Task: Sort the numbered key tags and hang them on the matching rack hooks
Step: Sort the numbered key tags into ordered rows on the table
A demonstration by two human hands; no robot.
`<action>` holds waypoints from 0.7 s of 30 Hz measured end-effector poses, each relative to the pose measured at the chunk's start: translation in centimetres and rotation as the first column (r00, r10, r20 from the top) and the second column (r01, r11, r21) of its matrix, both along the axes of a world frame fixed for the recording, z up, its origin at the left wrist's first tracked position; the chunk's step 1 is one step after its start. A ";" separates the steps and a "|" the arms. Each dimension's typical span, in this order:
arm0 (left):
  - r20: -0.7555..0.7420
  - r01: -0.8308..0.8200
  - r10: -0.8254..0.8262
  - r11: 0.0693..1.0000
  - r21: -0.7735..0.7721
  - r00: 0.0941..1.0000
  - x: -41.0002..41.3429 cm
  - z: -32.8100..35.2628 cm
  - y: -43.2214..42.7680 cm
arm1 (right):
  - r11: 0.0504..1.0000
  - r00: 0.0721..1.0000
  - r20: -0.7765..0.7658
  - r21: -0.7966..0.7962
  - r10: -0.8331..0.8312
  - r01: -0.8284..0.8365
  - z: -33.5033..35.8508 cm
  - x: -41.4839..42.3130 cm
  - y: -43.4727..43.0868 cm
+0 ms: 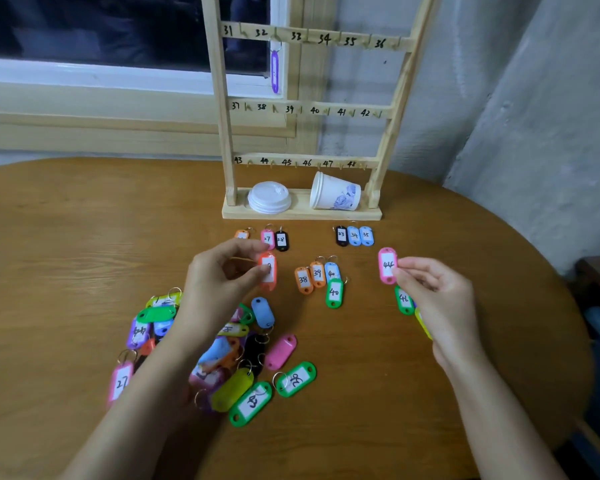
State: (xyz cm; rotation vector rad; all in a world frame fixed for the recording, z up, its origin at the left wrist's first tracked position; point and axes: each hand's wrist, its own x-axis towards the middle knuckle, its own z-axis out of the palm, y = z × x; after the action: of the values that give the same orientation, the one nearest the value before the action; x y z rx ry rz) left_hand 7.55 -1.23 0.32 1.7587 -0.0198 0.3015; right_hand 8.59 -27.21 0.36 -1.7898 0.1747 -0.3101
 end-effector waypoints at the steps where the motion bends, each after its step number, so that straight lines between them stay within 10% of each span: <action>1: -0.003 0.011 -0.011 1.000 -0.005 1.000 -0.2 0.0 -0.4 | 1.000 1.000 0.007 0.013 -0.008 0.008 -0.1 -0.1 -0.3; 8: -0.044 0.047 -0.047 0.999 -0.002 0.998 -1.2 -0.6 -2.2 | 0.967 0.999 0.003 -0.255 -0.032 0.032 -1.4 -1.1 -0.4; 13: -0.042 0.041 -0.040 0.999 0.031 0.998 -1.2 -0.9 -2.2 | 0.737 0.998 0.027 -0.672 -0.063 0.064 -2.7 -1.5 0.7; 21: -0.027 -0.006 0.007 0.999 0.035 1.000 -1.7 -1.4 -2.2 | 0.497 0.983 0.069 -0.867 0.172 -0.026 -4.0 -4.4 -0.8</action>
State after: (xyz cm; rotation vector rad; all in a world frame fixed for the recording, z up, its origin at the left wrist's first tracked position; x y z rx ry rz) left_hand 5.90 -3.42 -1.09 1.7976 0.0002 0.2831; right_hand 4.21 -28.03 -3.61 -2.7748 -0.2613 -0.5018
